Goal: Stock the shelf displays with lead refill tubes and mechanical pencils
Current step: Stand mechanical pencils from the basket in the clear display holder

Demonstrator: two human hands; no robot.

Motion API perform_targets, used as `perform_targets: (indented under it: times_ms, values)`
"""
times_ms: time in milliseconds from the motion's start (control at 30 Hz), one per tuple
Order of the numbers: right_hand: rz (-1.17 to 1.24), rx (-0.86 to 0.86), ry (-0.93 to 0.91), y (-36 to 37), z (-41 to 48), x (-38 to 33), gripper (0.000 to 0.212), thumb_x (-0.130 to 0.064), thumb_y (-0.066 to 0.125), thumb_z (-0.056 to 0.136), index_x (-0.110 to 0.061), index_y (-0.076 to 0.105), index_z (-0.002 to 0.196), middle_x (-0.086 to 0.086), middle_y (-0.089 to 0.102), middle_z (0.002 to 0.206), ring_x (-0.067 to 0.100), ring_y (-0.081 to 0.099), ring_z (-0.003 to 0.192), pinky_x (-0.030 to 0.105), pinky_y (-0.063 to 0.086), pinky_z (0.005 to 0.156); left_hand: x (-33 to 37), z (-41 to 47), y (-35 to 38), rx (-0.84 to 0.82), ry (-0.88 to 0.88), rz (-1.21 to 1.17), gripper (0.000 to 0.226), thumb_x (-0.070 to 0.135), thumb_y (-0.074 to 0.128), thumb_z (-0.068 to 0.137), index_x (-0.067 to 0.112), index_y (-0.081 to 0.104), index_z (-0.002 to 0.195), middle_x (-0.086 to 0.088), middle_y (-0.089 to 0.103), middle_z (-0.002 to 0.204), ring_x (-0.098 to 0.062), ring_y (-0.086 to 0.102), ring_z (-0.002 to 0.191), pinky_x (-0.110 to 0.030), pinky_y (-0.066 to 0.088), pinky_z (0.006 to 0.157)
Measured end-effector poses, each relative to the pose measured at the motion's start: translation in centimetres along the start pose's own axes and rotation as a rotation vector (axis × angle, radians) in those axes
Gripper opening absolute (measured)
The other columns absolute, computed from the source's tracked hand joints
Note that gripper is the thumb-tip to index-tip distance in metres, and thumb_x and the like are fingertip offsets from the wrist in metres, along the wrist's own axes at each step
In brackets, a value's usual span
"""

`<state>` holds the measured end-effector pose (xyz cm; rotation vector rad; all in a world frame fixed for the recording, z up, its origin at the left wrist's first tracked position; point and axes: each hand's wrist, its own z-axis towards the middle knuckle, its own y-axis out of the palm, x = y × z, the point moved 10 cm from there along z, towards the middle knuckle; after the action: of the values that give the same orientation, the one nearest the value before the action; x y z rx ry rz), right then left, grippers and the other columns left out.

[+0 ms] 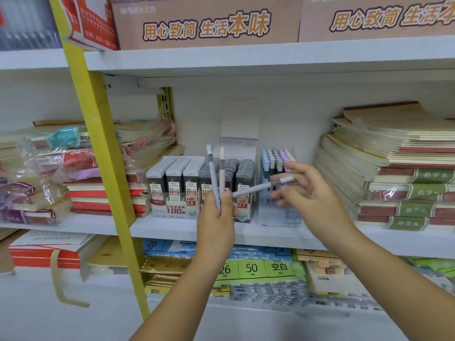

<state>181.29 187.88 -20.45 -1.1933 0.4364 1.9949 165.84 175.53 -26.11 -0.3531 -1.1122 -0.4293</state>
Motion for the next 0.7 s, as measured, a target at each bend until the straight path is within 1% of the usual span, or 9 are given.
perform_targets:
  times_ms: [100,167,267,333,467,500,533,600,700]
  values:
    - [0.143,0.038,0.011,0.4,-0.1,-0.8,0.022,0.002,0.053,0.094,-0.014,0.057,0.108,0.008,0.072,0.100,0.023,0.072,0.084,0.028,0.059,0.070,0.0,-0.5,0.9,-0.071,-0.023,-0.012,0.029,0.039,0.042,0.104,0.017,0.055,0.090,0.013,0.057,0.054,0.001,0.041,0.042,-0.013,0.033,0.042]
    - [0.101,0.109,-0.036,-1.1,0.3,-2.1,0.018,-0.003,0.055,0.093,-0.016,0.051,0.105,0.008,0.073,0.095,0.022,0.072,0.082,0.028,0.060,0.068,-0.1,-0.7,1.2,-0.119,-0.026,-0.025,0.028,0.040,0.041,0.105,0.018,0.058,0.098,0.016,0.060,0.055,0.000,0.040,0.043,-0.015,0.035,0.045]
    - [-0.091,0.216,-0.263,-4.3,1.0,-6.5,0.022,-0.008,0.058,0.094,-0.025,0.046,0.099,0.011,0.069,0.089,0.019,0.071,0.080,0.024,0.058,0.063,-0.3,-0.4,0.8,-0.126,-0.015,-0.015,0.021,0.040,0.040,0.105,0.030,0.058,0.104,0.013,0.059,0.061,0.002,0.045,0.050,-0.024,0.038,0.058]
    - [-0.289,0.200,-0.380,-4.5,1.6,-8.6,0.027,-0.009,0.060,0.093,-0.030,0.044,0.097,0.009,0.065,0.090,0.016,0.070,0.081,0.026,0.058,0.064,-0.6,-0.3,0.6,-0.136,-0.016,0.000,0.021,0.042,0.040,0.104,0.030,0.057,0.104,0.011,0.055,0.063,0.001,0.046,0.053,-0.027,0.039,0.061]
    - [-0.686,0.128,-0.384,-2.6,2.9,-7.6,0.021,-0.019,0.063,0.092,-0.018,0.046,0.104,0.000,0.064,0.088,0.017,0.066,0.081,0.034,0.057,0.070,-1.2,-0.3,0.7,-0.147,-0.015,0.011,0.023,0.043,0.039,0.104,0.029,0.057,0.104,0.010,0.052,0.065,0.002,0.045,0.053,-0.024,0.037,0.059]
    - [-0.729,0.107,-0.378,-2.1,3.1,-7.0,0.021,-0.022,0.064,0.092,-0.017,0.047,0.104,-0.003,0.064,0.086,0.015,0.066,0.080,0.030,0.056,0.071,-1.3,-0.4,0.7,-0.151,-0.014,0.018,0.024,0.044,0.039,0.103,0.028,0.057,0.105,0.010,0.052,0.066,0.002,0.045,0.053,-0.023,0.037,0.058]
    - [-0.748,0.087,-0.377,-1.7,3.3,-6.5,0.020,-0.024,0.064,0.091,-0.018,0.048,0.103,-0.009,0.062,0.083,0.010,0.065,0.078,0.021,0.053,0.069,-1.4,-0.4,0.8,-0.156,-0.017,0.022,0.025,0.045,0.038,0.103,0.028,0.057,0.105,0.009,0.052,0.068,0.002,0.045,0.053,-0.023,0.037,0.058]
    - [-0.779,0.050,-0.378,-0.9,3.6,-5.5,0.020,-0.027,0.065,0.090,-0.024,0.047,0.099,-0.017,0.059,0.079,0.000,0.061,0.076,0.008,0.045,0.061,-1.7,-0.4,0.8,-0.166,-0.023,0.020,0.027,0.045,0.038,0.103,0.027,0.058,0.106,0.009,0.051,0.069,0.002,0.043,0.053,-0.021,0.037,0.057]
    - [-0.810,0.001,-0.366,0.0,3.8,-4.2,0.023,-0.029,0.067,0.089,-0.030,0.045,0.096,-0.017,0.058,0.077,-0.007,0.058,0.071,0.004,0.042,0.059,-1.7,-0.3,0.7,-0.174,-0.016,0.017,0.027,0.045,0.039,0.103,0.025,0.057,0.103,0.013,0.050,0.064,0.002,0.043,0.052,-0.015,0.036,0.052]
